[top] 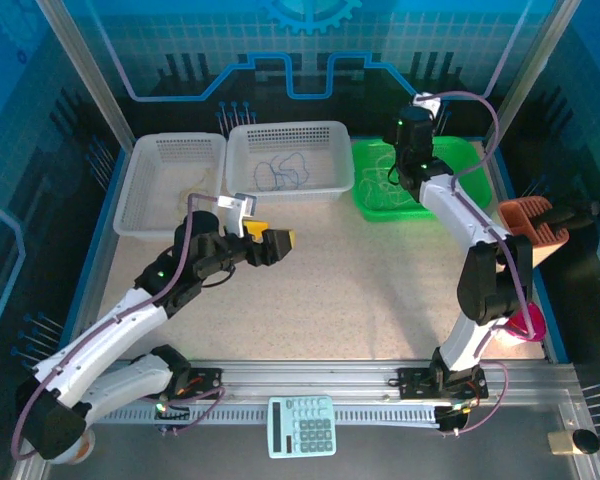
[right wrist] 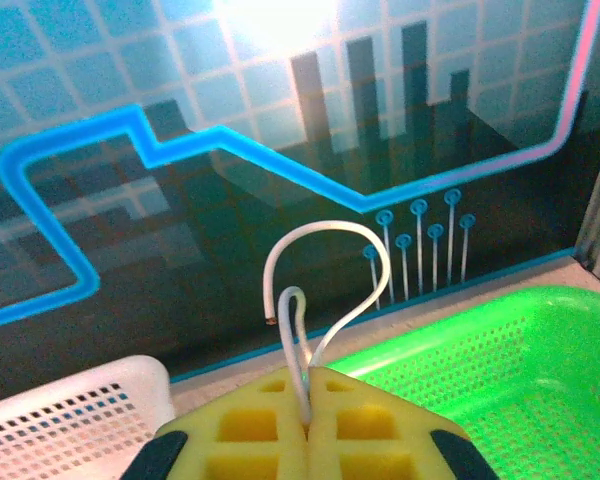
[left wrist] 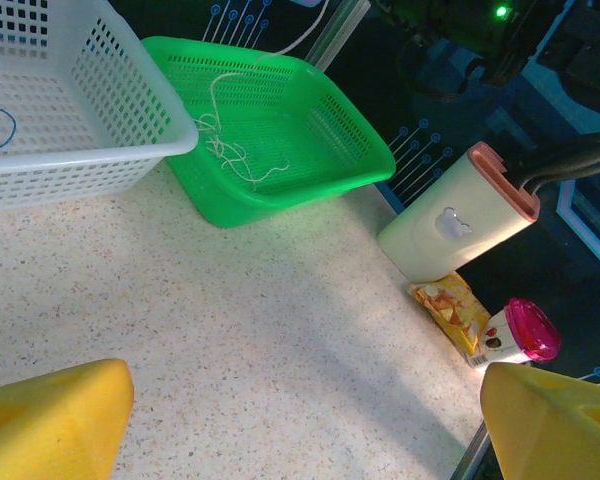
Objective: Untangle the cables
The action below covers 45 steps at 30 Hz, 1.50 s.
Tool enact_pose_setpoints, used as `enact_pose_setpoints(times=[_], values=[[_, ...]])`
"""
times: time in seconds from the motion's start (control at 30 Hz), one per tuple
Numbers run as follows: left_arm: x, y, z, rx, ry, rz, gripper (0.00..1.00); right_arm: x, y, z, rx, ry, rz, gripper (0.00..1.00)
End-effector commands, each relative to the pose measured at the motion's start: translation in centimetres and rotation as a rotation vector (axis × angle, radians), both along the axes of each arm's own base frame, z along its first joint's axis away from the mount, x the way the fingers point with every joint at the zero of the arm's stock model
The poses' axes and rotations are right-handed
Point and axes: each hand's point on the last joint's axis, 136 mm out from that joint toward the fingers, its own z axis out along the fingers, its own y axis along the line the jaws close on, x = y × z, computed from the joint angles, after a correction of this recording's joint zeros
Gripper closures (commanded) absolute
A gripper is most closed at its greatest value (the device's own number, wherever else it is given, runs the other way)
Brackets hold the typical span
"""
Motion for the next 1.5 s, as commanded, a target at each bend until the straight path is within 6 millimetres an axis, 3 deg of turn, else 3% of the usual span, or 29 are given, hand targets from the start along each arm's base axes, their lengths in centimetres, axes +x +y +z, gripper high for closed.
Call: enact_pose_setpoints(times=[0.0,0.03,0.07,0.13,0.2,0.53,0.77,0.97,1.13,1.33,1.47], values=[[0.0,0.7,1.9,-0.012,-0.045,0.021,0.09,0.0,-1.5,-1.1,0.023,0.034,-0.036,1.0],[-0.1,0.8,2.0,-0.015,-0.047,0.024,0.09,0.3,-1.4,-1.7,0.03,0.063,-0.015,1.0],[-0.1,0.8,2.0,-0.018,-0.045,0.026,0.08,0.5,-1.2,-2.6,0.033,0.113,0.009,0.83],[-0.1,0.9,2.3,-0.025,-0.048,0.032,0.06,0.6,-1.3,-4.3,0.058,0.226,0.026,0.31],[-0.2,1.0,2.5,-0.032,-0.047,0.038,0.02,0.1,-1.3,-5.2,0.079,0.292,0.021,0.0],[-0.8,2.9,3.8,-0.019,-0.076,0.107,0.01,-7.1,0.1,-1.3,0.161,0.189,0.127,0.0],[0.2,7.2,4.5,0.068,-0.145,0.329,0.01,-13.5,2.0,-0.2,0.2,0.117,0.295,0.0],[1.1,12.2,4.6,0.225,-0.293,0.567,0.01,-16.7,0.9,-2.6,0.131,0.158,0.273,0.0],[1.5,16.0,4.3,0.398,-0.418,0.714,0.01,-17.8,-1.1,-4.9,0.046,0.15,0.195,0.0],[2.8,20.4,1.1,0.507,-0.458,0.843,0.01,-18.0,-2.2,-8.4,-0.142,0.183,0.179,0.0],[3.1,23.3,-2.3,0.513,-0.458,0.935,0.01,-18.6,-3.0,-10.2,-0.224,0.173,0.165,0.0]])
